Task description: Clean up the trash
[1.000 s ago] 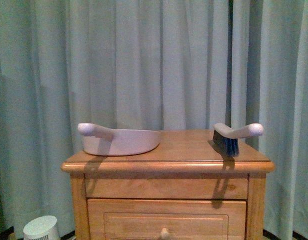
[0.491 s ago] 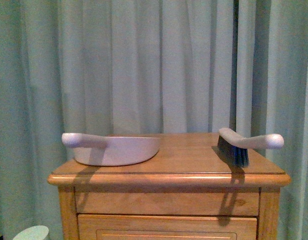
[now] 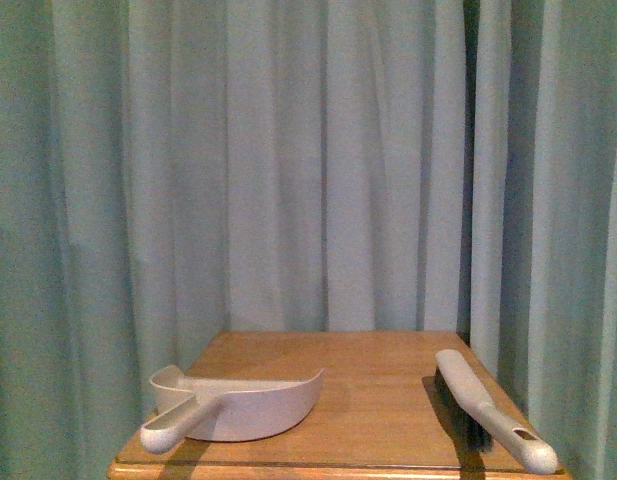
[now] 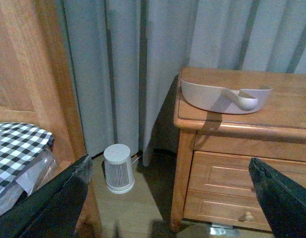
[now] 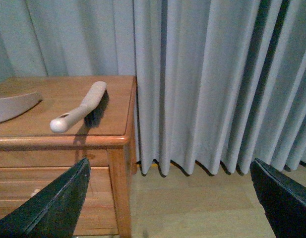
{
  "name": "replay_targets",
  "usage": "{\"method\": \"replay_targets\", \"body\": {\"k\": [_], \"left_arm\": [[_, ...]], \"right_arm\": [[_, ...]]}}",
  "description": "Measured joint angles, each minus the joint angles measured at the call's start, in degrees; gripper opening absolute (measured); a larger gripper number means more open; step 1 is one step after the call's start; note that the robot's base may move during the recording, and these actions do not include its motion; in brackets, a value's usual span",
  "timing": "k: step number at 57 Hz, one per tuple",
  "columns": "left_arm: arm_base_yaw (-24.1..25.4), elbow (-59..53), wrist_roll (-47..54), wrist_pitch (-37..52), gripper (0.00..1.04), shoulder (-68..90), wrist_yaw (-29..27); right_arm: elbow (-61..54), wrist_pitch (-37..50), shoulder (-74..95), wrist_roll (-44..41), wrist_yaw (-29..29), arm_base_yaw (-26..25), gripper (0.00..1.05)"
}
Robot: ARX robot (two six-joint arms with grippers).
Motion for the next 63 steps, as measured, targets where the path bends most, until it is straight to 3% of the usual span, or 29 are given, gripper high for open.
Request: {"method": "replay_targets", "body": {"k": [6, 12, 21, 41, 53, 63], "left_arm": [[2.0, 3.9, -1.3, -5.6, 0.97, 8.0, 7.4], [0.4, 11.2, 1.0, -0.7, 0.97, 24.7, 6.3], [-6.2, 29.5, 6.4, 1.1, 0.97, 48.5, 1.2], [-21.2, 66.7, 10.0, -15.8, 0.97, 83.2, -10.8], [-24.3, 79.3, 6.1, -21.2, 0.97, 95.4, -14.6], [-24.4, 83.3, 4.4, -22.8, 0.97, 102.6, -17.2]], "right_arm": [[0.0, 0.0, 0.0, 0.0, 0.0, 0.0, 0.97], [0.0, 0.0, 0.0, 0.0, 0.0, 0.0, 0.97], [0.0, 0.0, 0.0, 0.0, 0.0, 0.0, 0.97], [0.0, 0.0, 0.0, 0.0, 0.0, 0.0, 0.97], [0.0, 0.0, 0.0, 0.0, 0.0, 0.0, 0.97], [0.0, 0.0, 0.0, 0.0, 0.0, 0.0, 0.97]]}}
